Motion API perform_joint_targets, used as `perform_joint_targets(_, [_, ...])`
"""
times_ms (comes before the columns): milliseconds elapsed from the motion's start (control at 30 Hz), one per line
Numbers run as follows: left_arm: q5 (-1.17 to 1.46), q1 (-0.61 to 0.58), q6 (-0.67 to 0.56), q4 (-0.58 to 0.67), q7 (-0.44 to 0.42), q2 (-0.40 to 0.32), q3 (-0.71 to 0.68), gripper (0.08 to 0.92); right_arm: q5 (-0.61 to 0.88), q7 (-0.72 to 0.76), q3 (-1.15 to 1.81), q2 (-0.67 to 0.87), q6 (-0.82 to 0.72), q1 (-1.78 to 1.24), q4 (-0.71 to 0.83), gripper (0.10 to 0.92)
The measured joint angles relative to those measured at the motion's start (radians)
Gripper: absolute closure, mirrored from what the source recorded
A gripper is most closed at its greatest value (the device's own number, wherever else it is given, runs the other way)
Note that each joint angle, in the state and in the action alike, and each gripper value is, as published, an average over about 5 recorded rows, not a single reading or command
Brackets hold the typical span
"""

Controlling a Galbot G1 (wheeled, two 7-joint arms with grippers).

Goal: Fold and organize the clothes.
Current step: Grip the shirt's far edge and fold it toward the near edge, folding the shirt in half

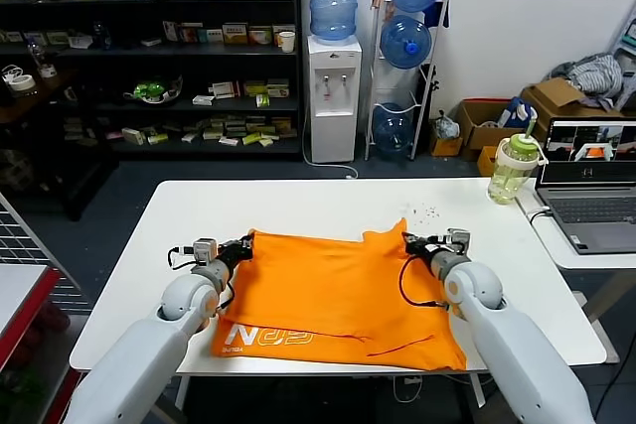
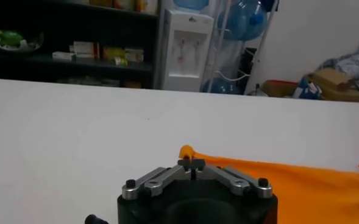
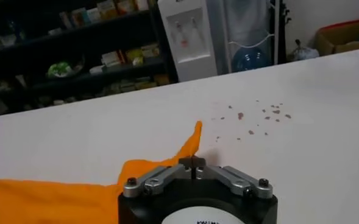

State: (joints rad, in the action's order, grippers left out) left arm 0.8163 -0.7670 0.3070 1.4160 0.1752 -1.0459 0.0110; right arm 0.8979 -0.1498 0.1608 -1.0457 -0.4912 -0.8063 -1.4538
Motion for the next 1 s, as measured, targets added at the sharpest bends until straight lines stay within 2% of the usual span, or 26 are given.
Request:
perform_joint_targets(533, [0.077,-0.248,0.026,0.364,0.116,0.162,0.073,0.907,0.162,-0.156,0.115,0.176,-0.094,-0.292,-0.389,0.901])
perform_joint_targets(1000, [0.063,-0.421,0.010,0.494,0.153,0.207,0.103,0.907,0.204,-0.223,0.220,0.203,-0.126,-0.508,-0.579,0.901])
